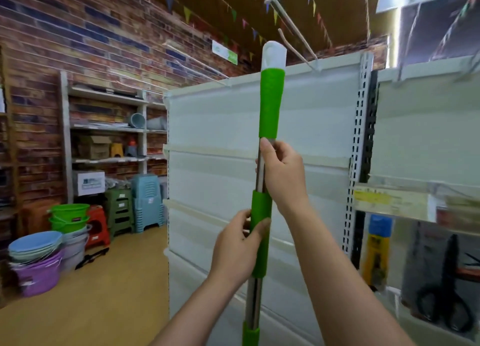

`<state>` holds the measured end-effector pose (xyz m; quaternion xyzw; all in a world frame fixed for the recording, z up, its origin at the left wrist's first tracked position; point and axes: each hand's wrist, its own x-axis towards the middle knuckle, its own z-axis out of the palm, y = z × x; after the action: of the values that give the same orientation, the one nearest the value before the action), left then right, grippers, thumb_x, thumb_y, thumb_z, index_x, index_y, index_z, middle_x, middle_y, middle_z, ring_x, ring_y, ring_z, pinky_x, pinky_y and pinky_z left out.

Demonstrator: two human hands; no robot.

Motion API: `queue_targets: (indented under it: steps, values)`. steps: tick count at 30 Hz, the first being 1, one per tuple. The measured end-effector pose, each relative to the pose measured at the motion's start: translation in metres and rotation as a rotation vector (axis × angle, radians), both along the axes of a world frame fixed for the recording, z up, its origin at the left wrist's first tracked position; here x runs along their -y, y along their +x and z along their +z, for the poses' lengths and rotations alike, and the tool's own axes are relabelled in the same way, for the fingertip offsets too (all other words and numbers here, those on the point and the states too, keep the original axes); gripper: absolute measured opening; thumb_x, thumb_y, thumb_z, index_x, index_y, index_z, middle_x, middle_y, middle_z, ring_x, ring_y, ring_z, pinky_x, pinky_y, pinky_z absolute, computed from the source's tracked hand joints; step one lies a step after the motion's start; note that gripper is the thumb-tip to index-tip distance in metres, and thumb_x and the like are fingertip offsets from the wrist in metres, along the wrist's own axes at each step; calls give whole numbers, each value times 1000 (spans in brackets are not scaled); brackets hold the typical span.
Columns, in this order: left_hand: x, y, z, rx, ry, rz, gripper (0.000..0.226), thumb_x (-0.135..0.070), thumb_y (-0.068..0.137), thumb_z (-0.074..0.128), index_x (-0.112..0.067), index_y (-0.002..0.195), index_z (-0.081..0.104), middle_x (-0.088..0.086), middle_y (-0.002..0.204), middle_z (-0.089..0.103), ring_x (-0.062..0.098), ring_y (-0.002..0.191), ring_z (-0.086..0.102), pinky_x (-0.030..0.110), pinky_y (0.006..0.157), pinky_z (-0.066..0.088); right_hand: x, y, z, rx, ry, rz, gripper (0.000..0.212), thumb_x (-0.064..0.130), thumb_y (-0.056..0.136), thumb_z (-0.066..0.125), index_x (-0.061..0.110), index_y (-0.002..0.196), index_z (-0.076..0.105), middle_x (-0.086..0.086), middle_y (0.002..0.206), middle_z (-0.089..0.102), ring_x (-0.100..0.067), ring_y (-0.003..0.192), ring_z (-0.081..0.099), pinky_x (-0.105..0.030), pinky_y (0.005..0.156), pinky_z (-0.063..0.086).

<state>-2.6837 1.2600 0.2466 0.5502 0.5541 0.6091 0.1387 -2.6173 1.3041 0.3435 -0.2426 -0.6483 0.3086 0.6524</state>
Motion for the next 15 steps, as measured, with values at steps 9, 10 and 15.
queue_targets:
  steps: [9, 10, 15]
  values:
    - [-84, -30, 36, -13, 60, -131, 15, -40, 86, 57, -31, 98, 55, -8, 85, 62, 12, 80, 61, 36, 75, 55, -58, -22, 40, 47, 57, -153, 35, 33, 94, 46, 0, 94, 58, -12, 77, 57, -24, 72, 54, -52, 76, 51]
    - [-91, -32, 39, -11, 71, -150, 16, -41, 86, 57, -31, 98, 56, -7, 85, 63, 13, 80, 62, 37, 75, 55, -62, -23, 44, 48, 66, -171, 34, 33, 94, 46, 1, 94, 58, -13, 78, 57, -25, 72, 55, -52, 76, 51]
    - [-117, -37, 56, -15, 104, -254, 29, -43, 84, 58, -24, 106, 60, -1, 88, 65, 15, 79, 63, 38, 75, 56, -75, -26, 63, 50, 89, -265, 33, 34, 94, 46, 2, 93, 57, -13, 79, 58, -30, 74, 57, -58, 78, 50]
